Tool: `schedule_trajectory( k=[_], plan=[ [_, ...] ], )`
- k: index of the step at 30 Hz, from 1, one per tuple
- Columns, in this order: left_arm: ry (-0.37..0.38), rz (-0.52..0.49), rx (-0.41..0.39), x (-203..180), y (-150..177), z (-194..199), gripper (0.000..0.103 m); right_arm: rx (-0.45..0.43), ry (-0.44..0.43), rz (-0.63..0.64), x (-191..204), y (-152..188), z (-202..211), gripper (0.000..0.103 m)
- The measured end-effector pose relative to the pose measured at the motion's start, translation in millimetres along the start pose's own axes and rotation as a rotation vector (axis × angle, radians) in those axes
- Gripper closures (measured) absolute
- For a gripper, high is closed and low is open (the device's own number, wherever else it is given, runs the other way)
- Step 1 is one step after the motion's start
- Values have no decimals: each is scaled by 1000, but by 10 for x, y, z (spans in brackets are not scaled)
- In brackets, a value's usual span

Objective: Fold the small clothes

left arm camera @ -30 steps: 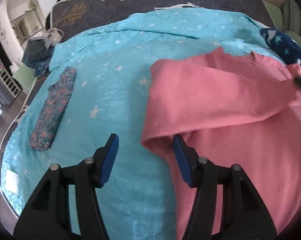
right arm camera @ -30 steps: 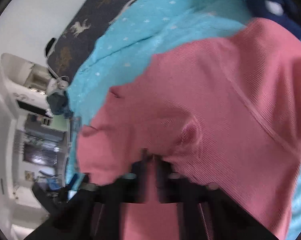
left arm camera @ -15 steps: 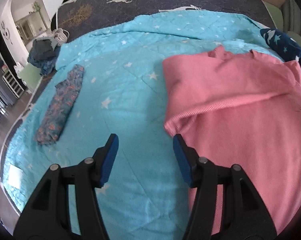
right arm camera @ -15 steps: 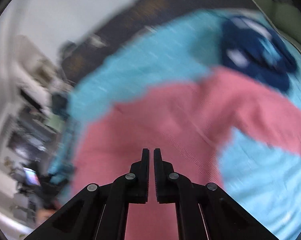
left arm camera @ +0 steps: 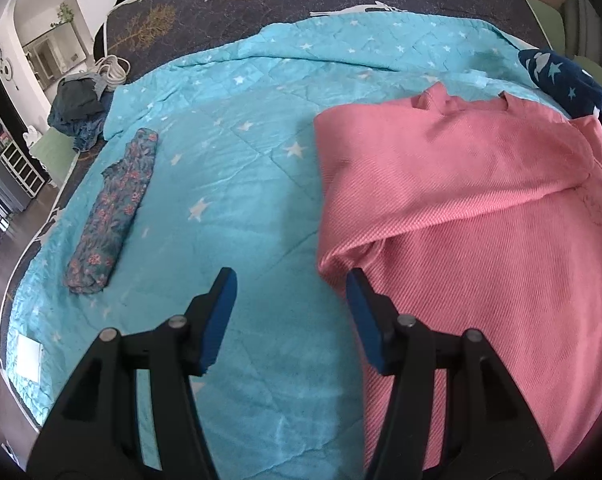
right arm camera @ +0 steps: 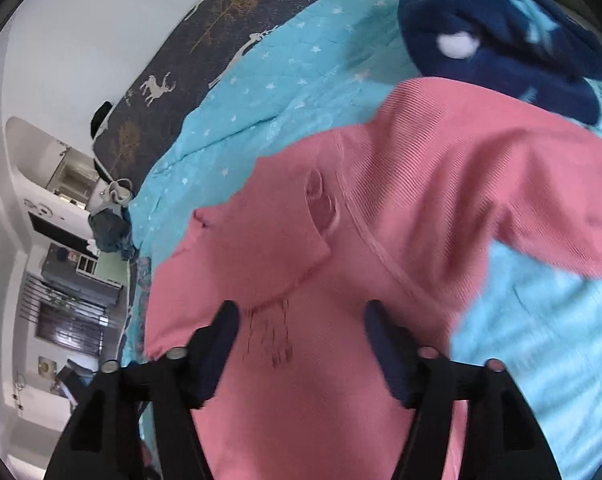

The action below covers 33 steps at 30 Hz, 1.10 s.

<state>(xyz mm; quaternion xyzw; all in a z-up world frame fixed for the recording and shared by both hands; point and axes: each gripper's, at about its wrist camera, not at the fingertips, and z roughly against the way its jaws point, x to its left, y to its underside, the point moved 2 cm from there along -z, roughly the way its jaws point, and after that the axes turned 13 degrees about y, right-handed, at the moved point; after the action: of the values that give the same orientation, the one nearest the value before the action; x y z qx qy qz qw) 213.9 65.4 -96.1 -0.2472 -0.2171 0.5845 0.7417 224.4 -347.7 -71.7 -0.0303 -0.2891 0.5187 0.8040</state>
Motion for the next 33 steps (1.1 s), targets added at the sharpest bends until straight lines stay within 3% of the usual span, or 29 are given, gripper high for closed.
schedule_trajectory(
  k=[4,6,7,10,14,17,20,24,25,26,29,33],
  plan=[
    [5,16,6,26,-31,-48,45,20,-26,-52,67,-96,-239,33],
    [-17,24,3,52,-57,-71,45,-7,-13,-16,139,-105,-268,80],
    [-38,26,1,71,-65,-76,45,8,-9,6,197,-121,-326,98],
    [-65,46,-11,130,-67,-39,40,-26,-67,-20,322,-145,-214,101],
    [-90,15,-43,88,-12,126,40,-233,-95,29,385,-170,490,101],
    [-52,-5,-61,72,40,248,40,-282,-54,41,218,-152,740,101],
    [0,-1,-54,69,68,271,40,-220,-1,45,-25,-77,671,98],
    [10,2,-42,19,34,215,40,-34,-54,-16,-184,59,266,90],
    [28,2,-39,-4,19,198,40,0,-81,-24,-159,80,158,83],
    [42,2,-35,-22,1,174,39,15,-82,-20,-127,84,92,67],
    [31,-11,-14,-92,-74,28,39,28,-49,-8,-2,22,-119,41],
    [11,6,17,-112,-130,-156,39,14,-59,-60,125,-170,-348,36]
  ],
)
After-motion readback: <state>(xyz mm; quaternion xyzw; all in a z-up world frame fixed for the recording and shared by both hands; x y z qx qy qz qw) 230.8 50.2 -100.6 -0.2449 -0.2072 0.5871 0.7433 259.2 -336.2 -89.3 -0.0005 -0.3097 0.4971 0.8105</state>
